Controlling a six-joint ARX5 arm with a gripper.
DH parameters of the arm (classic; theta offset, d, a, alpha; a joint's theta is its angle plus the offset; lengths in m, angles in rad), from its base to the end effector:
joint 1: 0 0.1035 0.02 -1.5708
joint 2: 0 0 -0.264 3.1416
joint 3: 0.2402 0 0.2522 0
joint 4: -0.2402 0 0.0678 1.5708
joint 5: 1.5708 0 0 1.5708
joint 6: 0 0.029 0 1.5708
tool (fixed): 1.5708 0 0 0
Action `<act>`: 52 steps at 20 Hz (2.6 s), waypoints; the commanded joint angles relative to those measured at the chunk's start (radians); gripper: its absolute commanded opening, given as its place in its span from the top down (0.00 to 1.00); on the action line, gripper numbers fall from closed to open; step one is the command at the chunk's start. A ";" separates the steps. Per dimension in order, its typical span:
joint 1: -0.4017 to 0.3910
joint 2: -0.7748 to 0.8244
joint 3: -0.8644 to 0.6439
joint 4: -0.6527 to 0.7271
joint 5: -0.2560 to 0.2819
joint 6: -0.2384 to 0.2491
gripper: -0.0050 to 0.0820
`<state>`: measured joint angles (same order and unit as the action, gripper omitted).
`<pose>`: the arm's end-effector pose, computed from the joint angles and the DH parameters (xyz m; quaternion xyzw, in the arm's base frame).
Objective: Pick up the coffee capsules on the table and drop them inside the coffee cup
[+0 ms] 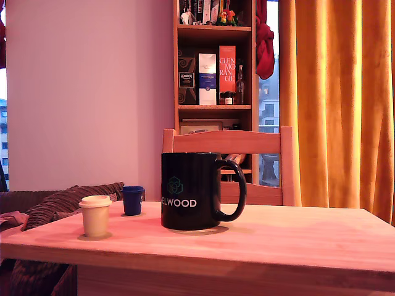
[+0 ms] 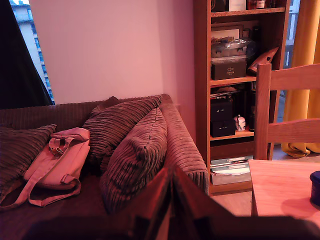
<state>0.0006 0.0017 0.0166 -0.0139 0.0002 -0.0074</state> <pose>0.0968 0.0001 0.1677 -0.0037 -0.0005 0.0002 1.0000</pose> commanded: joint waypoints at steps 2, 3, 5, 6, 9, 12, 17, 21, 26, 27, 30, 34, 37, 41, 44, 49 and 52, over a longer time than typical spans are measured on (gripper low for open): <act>0.107 -0.014 -0.021 0.008 0.179 -0.101 0.96; 0.107 -0.014 -0.021 0.008 0.179 -0.101 0.96; 0.106 -0.014 -0.021 0.008 0.180 -0.101 0.96; 0.106 -0.014 -0.021 0.008 0.180 -0.101 0.96; 0.101 -0.014 -0.021 0.067 0.257 -0.132 0.96; 0.077 -0.014 -0.019 0.055 0.381 -0.170 0.96; -0.014 0.019 -0.016 0.013 0.457 -0.181 0.96; -0.134 0.151 0.001 0.016 0.461 -0.176 0.96; -0.277 0.348 0.004 0.071 0.383 -0.092 0.96; -0.297 0.378 0.004 0.074 0.367 -0.055 0.96; -0.340 0.449 0.004 0.090 0.332 -0.025 0.96; -0.373 0.523 0.004 0.087 0.324 -0.011 0.96; -0.380 0.555 0.004 0.092 0.332 -0.010 0.96; -0.380 0.555 0.004 0.095 0.331 -0.011 0.96; -0.380 0.555 0.004 0.126 0.323 -0.011 0.70; -0.380 0.562 0.004 0.226 0.265 -0.019 0.31; -0.380 0.604 0.004 0.249 0.256 0.006 0.31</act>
<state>-0.3782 0.5880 0.0151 0.2172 0.2592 -0.0242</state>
